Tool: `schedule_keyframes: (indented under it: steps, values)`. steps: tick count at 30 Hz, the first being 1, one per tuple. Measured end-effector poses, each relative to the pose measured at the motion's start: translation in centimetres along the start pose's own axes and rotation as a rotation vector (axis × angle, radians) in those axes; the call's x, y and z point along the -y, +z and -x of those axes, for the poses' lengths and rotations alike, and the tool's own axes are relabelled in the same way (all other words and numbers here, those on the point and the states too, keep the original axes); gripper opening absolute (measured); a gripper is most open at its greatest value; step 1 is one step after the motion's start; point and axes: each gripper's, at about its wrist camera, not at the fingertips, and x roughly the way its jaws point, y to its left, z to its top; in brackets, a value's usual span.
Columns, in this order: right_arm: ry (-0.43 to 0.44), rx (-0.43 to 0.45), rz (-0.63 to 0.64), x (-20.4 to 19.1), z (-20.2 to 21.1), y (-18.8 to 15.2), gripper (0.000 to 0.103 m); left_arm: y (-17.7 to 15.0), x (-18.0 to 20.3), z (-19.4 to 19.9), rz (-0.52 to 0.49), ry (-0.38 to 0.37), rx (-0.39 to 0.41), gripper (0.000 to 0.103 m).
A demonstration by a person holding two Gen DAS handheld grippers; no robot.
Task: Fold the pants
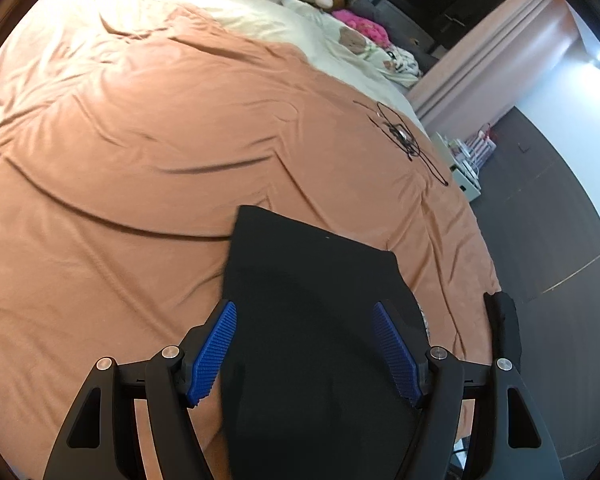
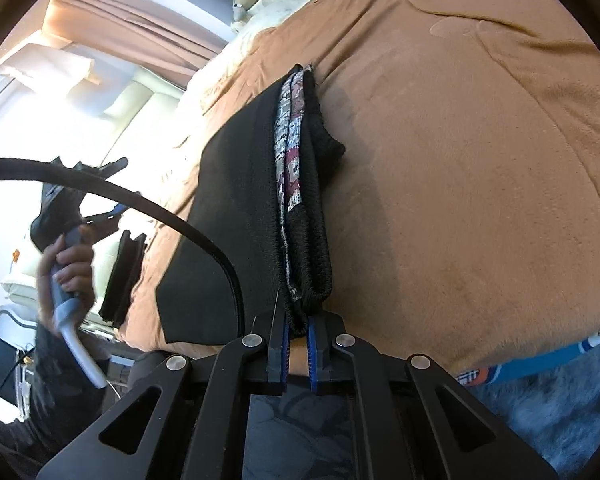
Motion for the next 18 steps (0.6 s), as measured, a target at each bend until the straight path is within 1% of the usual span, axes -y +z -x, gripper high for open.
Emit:
schedule_keyframes:
  steps: [4,8,11,12,13,16,18]
  values:
    - [-0.012,-0.007,0.048,-0.6,0.7,0.2,0.006,-0.7,0.1,3.0,-0.015,0.032,0.021,0.073]
    - [-0.03,0.006,0.057,-0.8,1.6,0.6,0.009,-1.6,0.2,5.3,-0.02,0.05,0.04,0.073]
    - [-0.061,0.016,0.073,-0.9,2.4,0.6,0.022,-2.6,0.1,6.3,-0.008,0.05,0.048,0.073]
    - [-0.07,0.023,0.075,-1.0,2.9,0.2,0.034,-3.0,-0.1,6.5,-0.003,0.051,0.046,0.073]
    - [-0.079,0.034,0.073,-0.9,3.4,0.4,0.044,-3.3,-0.2,6.5,0.002,0.051,0.042,0.073]
    - [-0.087,0.073,0.093,-1.4,4.9,0.9,0.046,-4.3,-0.9,6.3,0.016,0.054,0.026,0.073]
    - [-0.091,0.081,0.128,-2.2,5.1,1.3,0.046,-5.1,-1.4,6.0,0.024,0.046,0.01,0.073]
